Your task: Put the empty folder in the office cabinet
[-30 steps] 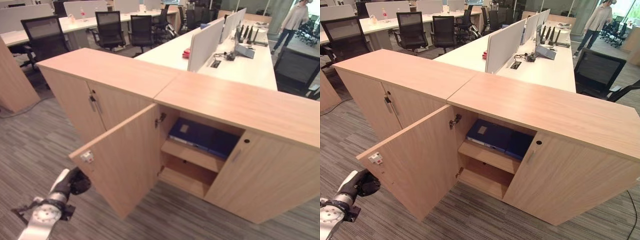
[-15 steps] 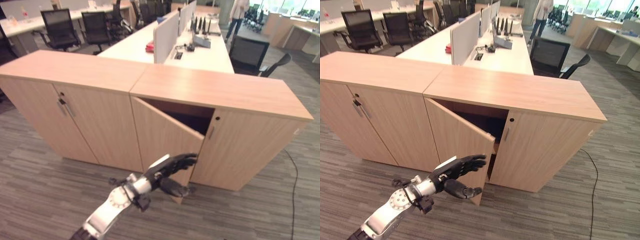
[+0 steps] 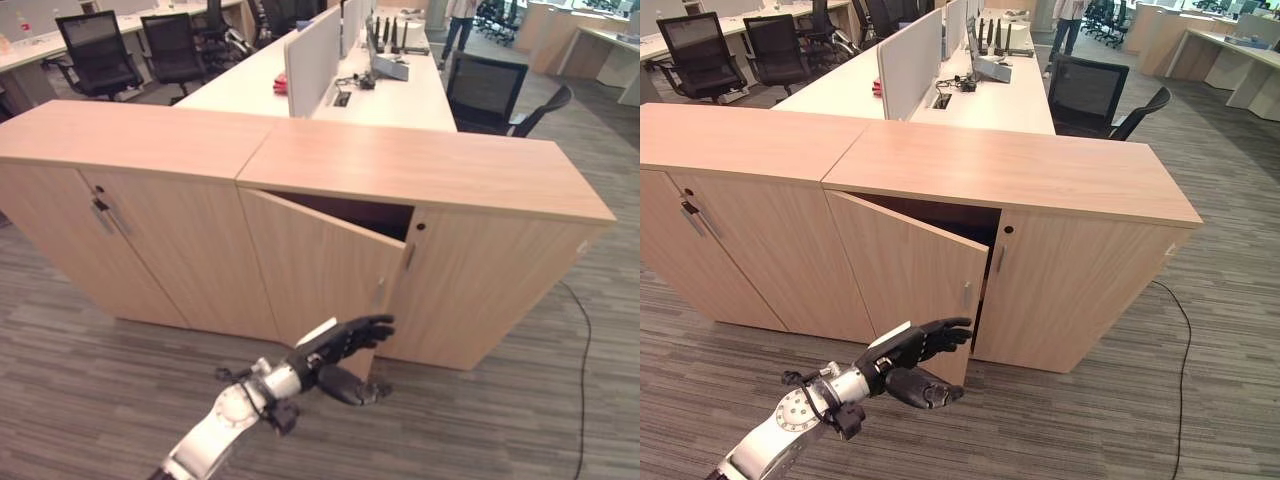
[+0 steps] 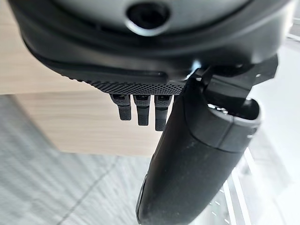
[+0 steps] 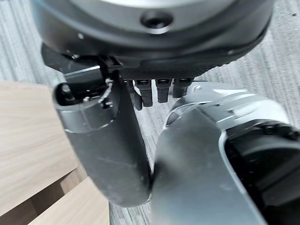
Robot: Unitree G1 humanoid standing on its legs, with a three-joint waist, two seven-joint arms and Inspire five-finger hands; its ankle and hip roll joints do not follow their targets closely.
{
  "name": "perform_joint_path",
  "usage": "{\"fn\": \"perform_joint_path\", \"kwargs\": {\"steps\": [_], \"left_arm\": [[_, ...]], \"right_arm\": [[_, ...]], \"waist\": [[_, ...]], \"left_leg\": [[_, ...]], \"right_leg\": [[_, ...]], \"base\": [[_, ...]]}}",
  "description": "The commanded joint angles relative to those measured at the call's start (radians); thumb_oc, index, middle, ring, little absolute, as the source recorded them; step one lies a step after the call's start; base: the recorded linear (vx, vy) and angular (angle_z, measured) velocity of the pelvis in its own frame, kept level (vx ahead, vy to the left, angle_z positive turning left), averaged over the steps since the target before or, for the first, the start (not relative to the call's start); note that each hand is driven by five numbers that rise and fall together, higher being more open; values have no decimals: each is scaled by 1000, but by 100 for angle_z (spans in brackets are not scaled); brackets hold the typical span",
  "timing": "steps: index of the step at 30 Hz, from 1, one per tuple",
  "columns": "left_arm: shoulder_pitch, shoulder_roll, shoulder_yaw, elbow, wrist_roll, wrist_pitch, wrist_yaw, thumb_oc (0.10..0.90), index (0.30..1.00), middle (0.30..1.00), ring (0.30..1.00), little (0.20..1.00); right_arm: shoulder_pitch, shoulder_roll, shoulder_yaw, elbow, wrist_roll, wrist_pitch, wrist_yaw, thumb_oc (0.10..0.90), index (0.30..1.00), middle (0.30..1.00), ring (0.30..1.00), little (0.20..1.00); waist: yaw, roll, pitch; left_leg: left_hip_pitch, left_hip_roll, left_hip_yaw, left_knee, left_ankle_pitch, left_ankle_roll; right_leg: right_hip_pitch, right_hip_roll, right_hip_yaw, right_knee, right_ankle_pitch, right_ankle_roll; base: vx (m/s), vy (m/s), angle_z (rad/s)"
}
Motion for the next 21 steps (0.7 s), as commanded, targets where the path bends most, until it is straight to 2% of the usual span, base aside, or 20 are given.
{"fn": "perform_joint_path", "kwargs": {"steps": [1,2,5,7,10,11,15,18,21], "left_arm": [[-19,-57,102,-32,-86,-36,6,800,900,900,900,900],[-19,-58,103,-32,-86,-36,5,800,900,900,900,900],[92,-80,129,76,-318,31,-21,800,900,900,900,900],[148,-96,164,93,-389,49,-15,800,900,900,900,900],[199,-125,194,133,-363,47,-14,800,900,900,900,900],[204,-151,210,177,-303,21,4,800,900,900,900,900],[190,-207,230,263,-220,-10,41,800,900,900,900,900],[176,-211,229,286,-188,-20,54,800,900,900,900,900],[169,-238,242,321,-189,-39,72,800,900,900,900,900]], "right_arm": [[-8,-13,8,19,-17,1,-2,800,900,900,900,900],[-8,-13,9,19,-17,1,-2,800,900,900,900,900],[-29,-25,28,21,-73,8,-3,800,900,900,900,900],[-35,-22,18,17,-72,4,-6,800,900,900,900,900],[-37,-14,-14,19,-36,-1,-10,800,900,900,900,900],[-42,-4,-36,33,9,-2,-22,800,900,900,900,900],[-61,10,-68,63,84,6,-37,800,900,900,900,900],[-64,12,-74,65,96,11,-45,800,900,900,900,900],[-60,22,-75,76,101,10,-53,800,900,900,900,900]], "waist": [[9,13,-13],[9,14,-14],[1,34,-20],[0,40,-19],[5,41,-19],[14,39,-19],[36,35,-14],[37,35,-13],[35,35,-8]], "left_leg": [[49,78,16,3,-73,-55],[49,79,17,2,-73,-56],[56,86,33,0,-72,-58],[55,88,34,0,-70,-57],[53,94,27,1,-69,-58],[53,101,22,1,-69,-61],[49,121,11,3,-59,-72],[49,135,11,4,-52,-81],[45,169,11,6,-37,-98]], "right_leg": [[-71,14,-27,0,7,12],[-71,14,-27,0,7,11],[-77,23,-18,-1,3,7],[-81,29,-10,-1,3,4],[-81,37,-10,-1,-6,-1],[-77,45,-11,-1,-16,-5],[-64,65,-27,-1,-34,-18],[-62,77,-29,-1,-42,-22],[-64,107,-25,0,-62,-38]], "base": [[2,-10,-19],[8,-8,-12],[9,11,-2],[4,20,-14],[5,-22,-11],[12,-46,4],[8,-80,0],[8,-79,1],[12,-121,-4]]}}
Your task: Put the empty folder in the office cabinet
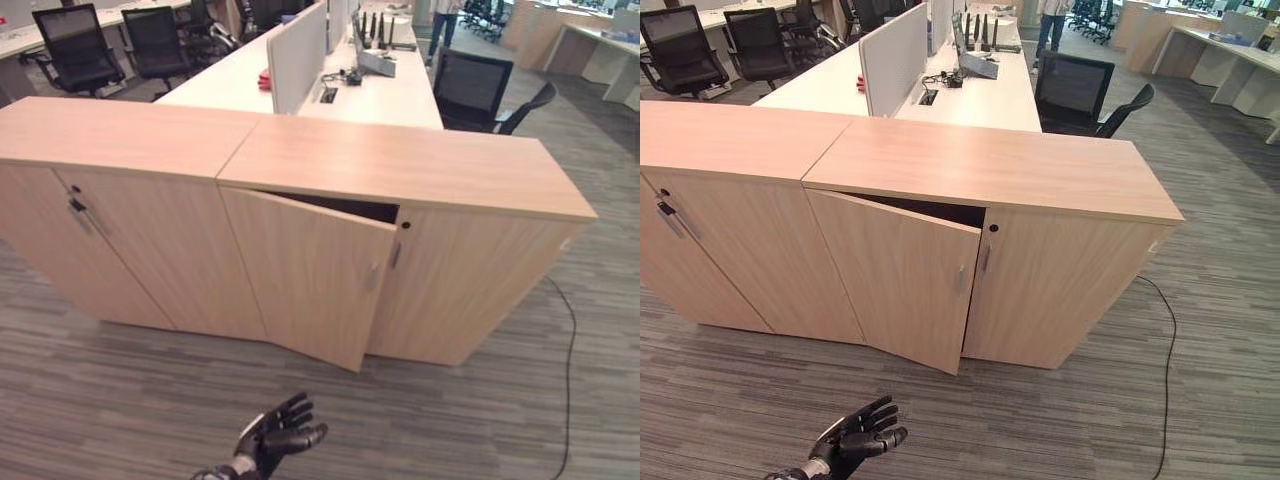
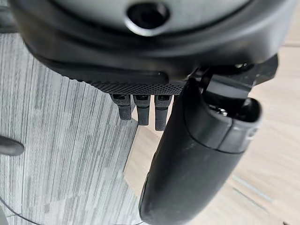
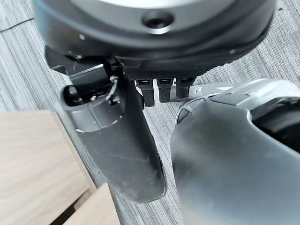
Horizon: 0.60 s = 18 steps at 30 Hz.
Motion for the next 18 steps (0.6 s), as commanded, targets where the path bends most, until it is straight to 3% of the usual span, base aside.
{"fn": "perform_joint_path", "kwargs": {"steps": [1,3,6,7,10,11,13,14,15,17,18], "left_arm": [[-90,-41,22,-59,-24,-109,2,800,900,900,900,900],[-110,-91,60,87,-127,-103,1,800,900,900,900,900],[-112,-108,89,154,-155,-94,11,800,900,900,900,900],[-111,-113,115,213,-160,-90,12,800,900,900,900,900],[-112,-100,130,271,-126,-97,16,800,900,900,900,900],[-116,-97,135,279,-111,-110,23,800,900,900,900,900],[-140,-76,139,317,-32,-144,46,800,900,900,900,900],[-147,-65,137,327,9,-159,57,800,900,900,900,900],[-148,-65,137,328,10,-160,57,800,900,900,900,900],[-162,-35,107,378,130,-183,70,800,900,900,900,900],[-180,-25,68,491,263,-194,74,800,900,900,900,900]], "right_arm": [[-21,-3,-15,38,28,-7,-13,800,900,900,900,900],[-26,-21,1,53,13,-4,-6,800,900,900,900,900],[-24,-34,26,73,-55,2,0,800,900,900,900,900],[-16,-58,87,94,-210,6,7,800,900,900,900,900],[-27,-124,205,95,-437,17,13,800,900,900,900,900],[-38,-149,227,85,-480,22,18,800,900,900,900,900],[-70,-209,247,66,-522,20,11,800,900,900,900,900],[-80,-223,251,59,-530,20,9,800,900,900,900,900],[-80,-223,251,59,-531,21,9,800,900,900,900,900],[-104,-247,254,46,-525,12,-2,800,900,900,900,900],[-113,-224,262,45,-525,2,-11,800,900,900,900,900]], "waist": [[28,15,-11],[25,15,-6],[25,16,-1],[27,16,10],[49,13,45],[59,5,65],[94,-15,95],[105,-21,100],[104,-21,100],[126,-20,120],[118,-6,104]], "left_leg": [[36,103,-5,7,-39,-62],[46,145,5,13,-24,-79],[55,162,12,22,-15,-85],[45,190,14,88,-23,-87],[1,214,-36,236,-35,-93],[-36,197,-66,280,-15,-69],[-141,99,-188,318,-59,-35],[-161,61,-218,292,-84,-28],[-160,60,-219,291,-84,-28],[-200,12,-275,273,-86,-22],[-157,-6,-288,184,-85,-17]], "right_leg": [[-56,42,-43,1,-41,-11],[-56,87,-21,0,-69,-32],[-49,106,-12,1,-83,-45],[-42,131,-1,3,-103,-66],[-19,162,22,4,-143,-88],[-26,154,13,3,-128,-99],[-27,140,22,2,-132,-100],[-25,137,24,1,-131,-92],[-25,136,23,1,-131,-92],[-26,136,40,4,-127,-85],[-27,138,46,5,-121,-75]], "base": [[25,-196,-6],[23,-235,-7],[15,-153,-13],[44,-141,-19],[-38,-140,-27],[-148,-59,-23],[-88,-44,-4],[-1,-16,26],[23,26,24],[18,67,5],[30,88,-17]]}}
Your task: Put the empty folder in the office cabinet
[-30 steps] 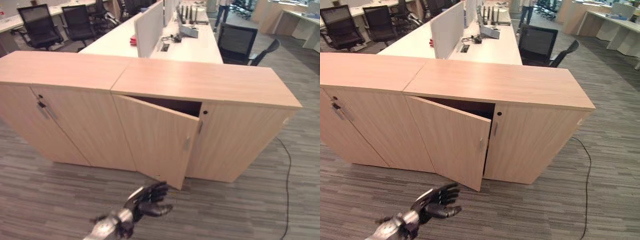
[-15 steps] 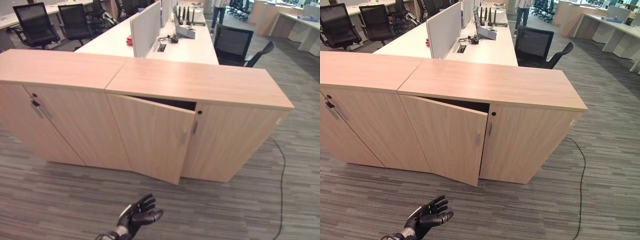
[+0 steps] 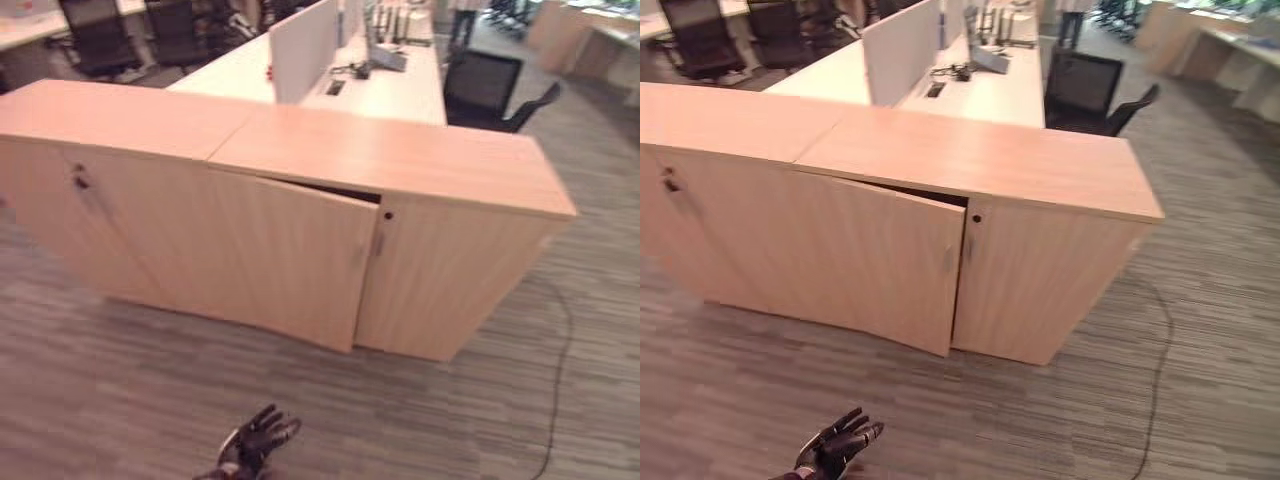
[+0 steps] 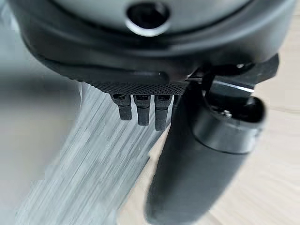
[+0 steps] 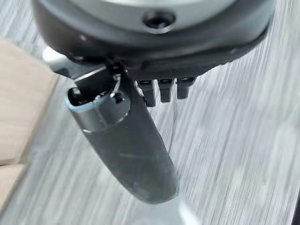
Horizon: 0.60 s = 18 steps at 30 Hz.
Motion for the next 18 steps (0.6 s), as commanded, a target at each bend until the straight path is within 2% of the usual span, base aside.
{"fn": "perform_joint_path", "kwargs": {"steps": [1,2,3,4,5,6,7,8,11,13,18], "left_arm": [[-44,55,-37,57,218,-72,11,800,900,900,900,900],[-68,65,-82,155,345,-82,31,800,900,900,900,900],[-77,65,-101,200,386,-82,39,800,900,900,900,900],[-85,52,-126,315,482,-75,51,800,900,900,900,900],[-86,33,-112,382,483,-65,57,800,900,900,900,900],[-88,32,-112,384,483,-66,57,800,900,900,900,900],[-83,13,-69,431,424,-56,60,800,900,900,900,900],[-71,-7,6,437,338,-67,90,800,900,900,900,900],[-61,-27,42,423,308,-78,132,800,900,900,900,900],[-66,-34,39,436,310,-76,131,800,900,900,900,900],[-91,-30,-72,378,418,-95,135,800,900,900,900,900]], "right_arm": [[-26,38,22,22,-13,-21,-16,800,900,900,900,900],[-28,50,13,27,-6,-21,-27,800,900,900,900,900],[-23,60,12,22,2,-25,-31,800,900,900,900,900],[-7,85,25,-3,6,-37,-39,800,900,900,900,900],[2,103,35,-11,6,-39,-42,800,900,900,900,900],[2,103,35,-11,6,-39,-43,800,900,900,900,900],[9,119,46,-18,1,-39,-44,800,900,900,900,900],[19,131,42,-24,5,-36,-51,800,900,900,900,900],[32,148,29,-28,25,-37,-63,800,900,900,900,900],[33,156,32,-23,25,-36,-66,800,900,900,900,900],[55,179,47,-7,7,-31,-77,800,900,900,900,900]], "waist": [[-16,-12,33],[-24,-4,26],[-29,1,19],[-48,14,2],[-54,21,-6],[-55,20,-8],[-57,24,-13],[-60,23,-23],[-56,18,-31],[-55,16,-33],[-78,19,-49]], "left_leg": [[42,-40,11,-17,-57,78],[54,-34,22,-48,-47,71],[68,-33,32,-81,-40,70],[100,-44,50,-146,-24,78],[129,-47,64,-178,-21,77],[124,-50,62,-179,-17,79],[136,-52,70,-188,-21,78],[148,-65,72,-194,-22,86],[166,-77,77,-201,-31,95],[170,-80,81,-201,-34,97],[193,-93,98,-201,-56,108]], "right_leg": [[7,14,-12,11,-41,83],[8,6,-16,12,-42,92],[8,1,-14,12,-41,93],[6,-12,-9,10,-35,100],[9,-15,-1,10,-37,102],[5,-18,-2,9,-34,103],[8,-20,2,8,-35,104],[11,-30,10,6,-27,110],[20,-42,19,6,-22,118],[22,-44,20,6,-22,121],[29,-61,38,6,-13,136]], "base": [[60,144,-25],[20,103,-35],[57,207,-18],[75,191,-8],[56,161,4],[48,87,-14],[61,105,-29],[94,124,-35],[75,80,-17],[39,40,2],[38,59,3]]}}
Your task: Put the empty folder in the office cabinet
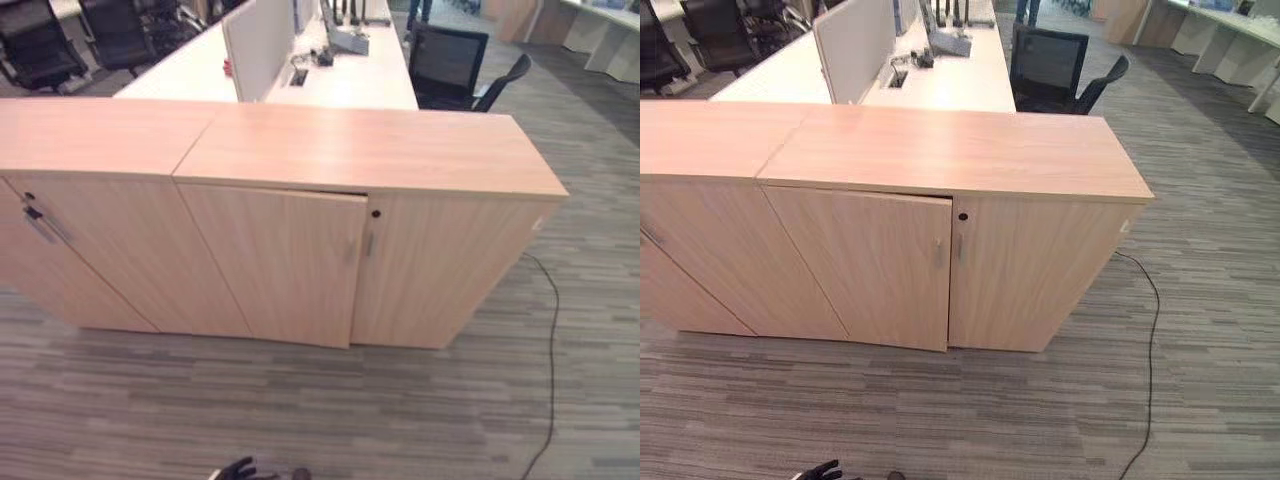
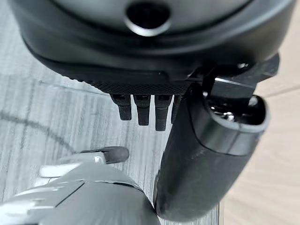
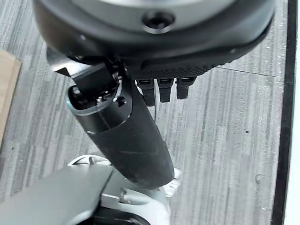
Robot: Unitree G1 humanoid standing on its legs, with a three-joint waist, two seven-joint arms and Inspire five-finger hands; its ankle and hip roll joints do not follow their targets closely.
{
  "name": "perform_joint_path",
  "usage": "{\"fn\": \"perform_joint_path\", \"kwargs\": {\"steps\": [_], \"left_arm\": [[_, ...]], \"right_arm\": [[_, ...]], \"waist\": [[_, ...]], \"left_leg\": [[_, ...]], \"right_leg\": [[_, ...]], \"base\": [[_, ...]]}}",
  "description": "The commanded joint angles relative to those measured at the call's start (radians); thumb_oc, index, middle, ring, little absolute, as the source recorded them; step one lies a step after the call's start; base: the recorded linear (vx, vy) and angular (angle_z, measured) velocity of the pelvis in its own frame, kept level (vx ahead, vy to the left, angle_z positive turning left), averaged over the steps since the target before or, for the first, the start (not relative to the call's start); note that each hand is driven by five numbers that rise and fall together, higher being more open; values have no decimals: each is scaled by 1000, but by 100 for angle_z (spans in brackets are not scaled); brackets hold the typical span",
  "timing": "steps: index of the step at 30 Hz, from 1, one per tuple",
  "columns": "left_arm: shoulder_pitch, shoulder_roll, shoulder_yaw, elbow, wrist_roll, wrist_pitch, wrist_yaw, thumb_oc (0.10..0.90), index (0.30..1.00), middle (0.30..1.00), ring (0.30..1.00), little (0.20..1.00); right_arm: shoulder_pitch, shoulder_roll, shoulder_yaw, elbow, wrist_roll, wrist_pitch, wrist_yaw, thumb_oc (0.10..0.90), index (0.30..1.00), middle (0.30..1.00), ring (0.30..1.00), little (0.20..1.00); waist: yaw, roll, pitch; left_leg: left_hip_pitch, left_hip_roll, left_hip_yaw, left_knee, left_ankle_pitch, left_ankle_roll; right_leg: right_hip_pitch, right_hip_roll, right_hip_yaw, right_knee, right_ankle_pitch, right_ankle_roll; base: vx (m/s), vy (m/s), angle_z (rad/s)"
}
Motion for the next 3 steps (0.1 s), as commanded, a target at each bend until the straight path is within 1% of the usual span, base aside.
{"fn": "perform_joint_path", "kwargs": {"steps": [1,3], "left_arm": [[-20,-2,-42,-33,71,-28,1,800,900,900,900,900],[-31,12,-52,-81,68,-33,12,800,900,900,900,900]], "right_arm": [[-40,13,33,-3,10,-14,4,800,900,900,900,900],[-42,13,31,-6,15,-13,-2,800,900,900,900,900]], "waist": [[-2,-13,-12],[-8,-13,-14]], "left_leg": [[5,27,-22,-5,-71,-50],[9,25,-18,-5,-74,-47]], "right_leg": [[-3,-13,-19,6,-61,58],[-5,-16,-15,6,-59,61]], "base": [[19,45,-15],[14,40,-19]]}}
